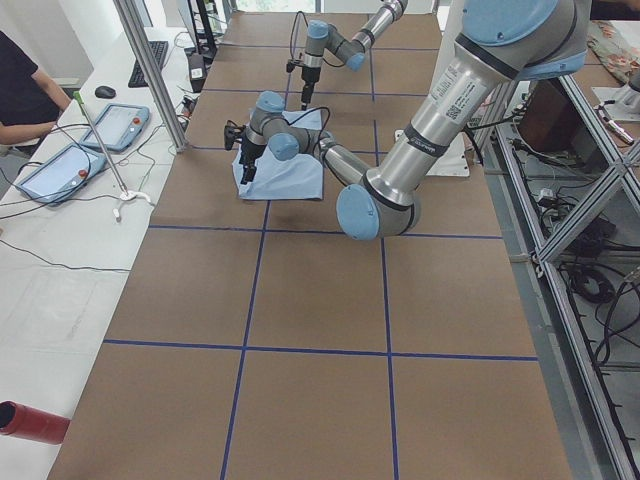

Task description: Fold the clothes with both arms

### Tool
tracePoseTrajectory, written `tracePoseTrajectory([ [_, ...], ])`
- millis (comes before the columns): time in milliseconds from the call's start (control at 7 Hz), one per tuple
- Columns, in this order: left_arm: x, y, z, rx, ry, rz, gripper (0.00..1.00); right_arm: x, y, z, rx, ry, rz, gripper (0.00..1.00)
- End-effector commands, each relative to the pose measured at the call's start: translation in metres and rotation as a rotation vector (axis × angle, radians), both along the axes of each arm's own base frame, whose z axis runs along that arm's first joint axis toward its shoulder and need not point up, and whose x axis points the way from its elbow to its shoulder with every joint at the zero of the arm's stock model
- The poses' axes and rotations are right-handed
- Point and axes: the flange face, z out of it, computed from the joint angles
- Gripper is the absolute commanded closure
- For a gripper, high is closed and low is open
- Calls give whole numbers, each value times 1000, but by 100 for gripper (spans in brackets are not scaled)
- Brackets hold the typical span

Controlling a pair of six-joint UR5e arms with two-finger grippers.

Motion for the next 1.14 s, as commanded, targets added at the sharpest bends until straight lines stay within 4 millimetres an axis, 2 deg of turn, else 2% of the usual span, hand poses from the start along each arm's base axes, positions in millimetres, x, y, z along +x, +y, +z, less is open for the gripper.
tracePoseTrajectory([
  [0, 1, 1, -2, -12, 12, -12, 0, -7, 21, 15, -11, 20, -25, 18],
  [286, 1, 2, -1, -12, 12, -10, 1, -5, 23, 10, -15, 20, -30, 87],
  [429, 0, 2, -1, -12, 12, -12, 1, -5, 24, 10, -18, 18, -35, 100],
  [714, 3, 3, -4, -8, 19, -6, 1, -6, 27, 9, -25, 10, -57, 100],
  [857, 2, 4, -6, -5, 22, -6, 1, 3, 42, 8, -27, -3, -79, 100],
  [1000, 1, 4, -8, -1, 25, -7, 1, 19, 86, 17, -26, -2, -127, 100],
])
